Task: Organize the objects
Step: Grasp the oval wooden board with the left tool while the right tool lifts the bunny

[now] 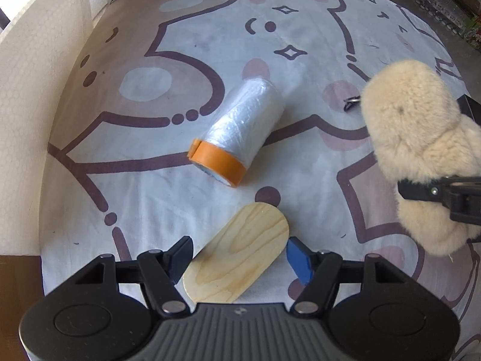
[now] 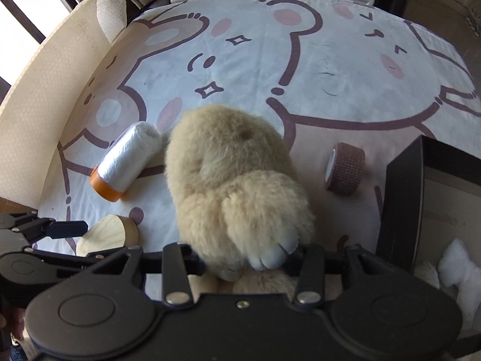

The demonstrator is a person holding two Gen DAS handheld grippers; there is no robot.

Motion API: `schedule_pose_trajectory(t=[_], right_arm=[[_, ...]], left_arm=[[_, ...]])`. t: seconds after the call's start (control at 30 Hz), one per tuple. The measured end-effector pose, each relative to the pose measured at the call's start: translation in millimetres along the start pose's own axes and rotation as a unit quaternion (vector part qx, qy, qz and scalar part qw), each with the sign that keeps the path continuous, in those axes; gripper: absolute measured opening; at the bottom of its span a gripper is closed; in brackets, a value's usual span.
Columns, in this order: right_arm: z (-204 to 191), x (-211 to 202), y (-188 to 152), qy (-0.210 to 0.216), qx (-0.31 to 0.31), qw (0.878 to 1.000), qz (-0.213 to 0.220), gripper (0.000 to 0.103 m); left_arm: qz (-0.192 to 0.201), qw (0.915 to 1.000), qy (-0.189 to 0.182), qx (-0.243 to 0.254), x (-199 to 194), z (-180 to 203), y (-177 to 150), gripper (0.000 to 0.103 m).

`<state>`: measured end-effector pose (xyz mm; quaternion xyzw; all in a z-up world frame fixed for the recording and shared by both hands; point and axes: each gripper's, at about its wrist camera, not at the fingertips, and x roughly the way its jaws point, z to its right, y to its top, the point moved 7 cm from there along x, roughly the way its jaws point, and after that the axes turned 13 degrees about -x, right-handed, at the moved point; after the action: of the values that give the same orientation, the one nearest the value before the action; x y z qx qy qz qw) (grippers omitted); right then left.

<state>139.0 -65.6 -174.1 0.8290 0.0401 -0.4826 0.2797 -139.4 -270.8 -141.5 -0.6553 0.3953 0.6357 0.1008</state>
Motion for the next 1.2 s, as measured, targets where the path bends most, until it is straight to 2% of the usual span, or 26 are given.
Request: schedule_pose_trajectory(t=[0.17, 0.27, 0.4, 0.57, 0.67, 0.87, 1.0, 1.07, 1.2], right_arm=[[1, -19, -9, 0.017, 0.049, 0.999, -0.003, 0.044], [0, -29, -15, 0.037, 0.076, 0.996, -0.004, 0.044], [-6, -43, -18, 0.068, 0.104, 0.992, 0.001, 0.044], [-17, -41, -28, 0.081, 0.111, 0.990, -0.017, 0.044], [-17, -27, -36, 0.071, 0.112, 0.990, -0.037, 0.045], [-14, 0, -44, 0.053, 0.090, 0.993, -0.053, 0.049], [-16, 7, -49, 0.062, 0.068, 0.994, -0.058, 0.064], [-14, 1, -45, 0.055, 0.060, 0.995, -0.050, 0.075], [0, -21, -31, 0.076, 0.082, 0.994, -0.004, 0.089]], left_arm=[[-0.007, 1.0000, -0.002, -0.003, -1, 3, -8, 0.079], [-0.015, 0.9999, -0.005, -0.001, -1, 5, -10, 0.079], [-0.035, 0.9989, -0.029, 0.010, -6, 14, -22, 0.080], [-0.031, 0.9987, -0.037, 0.020, -14, 18, -25, 0.077], [-0.022, 0.9992, -0.025, 0.023, -17, 18, -23, 0.072], [-0.017, 0.9984, 0.014, 0.052, -13, 17, -25, 0.071], [-0.018, 0.9983, 0.020, 0.051, -10, 13, -24, 0.071], [-0.017, 0.9980, 0.027, 0.055, -8, 13, -24, 0.065], [-0.030, 0.9971, 0.032, 0.062, 2, 13, -26, 0.060]])
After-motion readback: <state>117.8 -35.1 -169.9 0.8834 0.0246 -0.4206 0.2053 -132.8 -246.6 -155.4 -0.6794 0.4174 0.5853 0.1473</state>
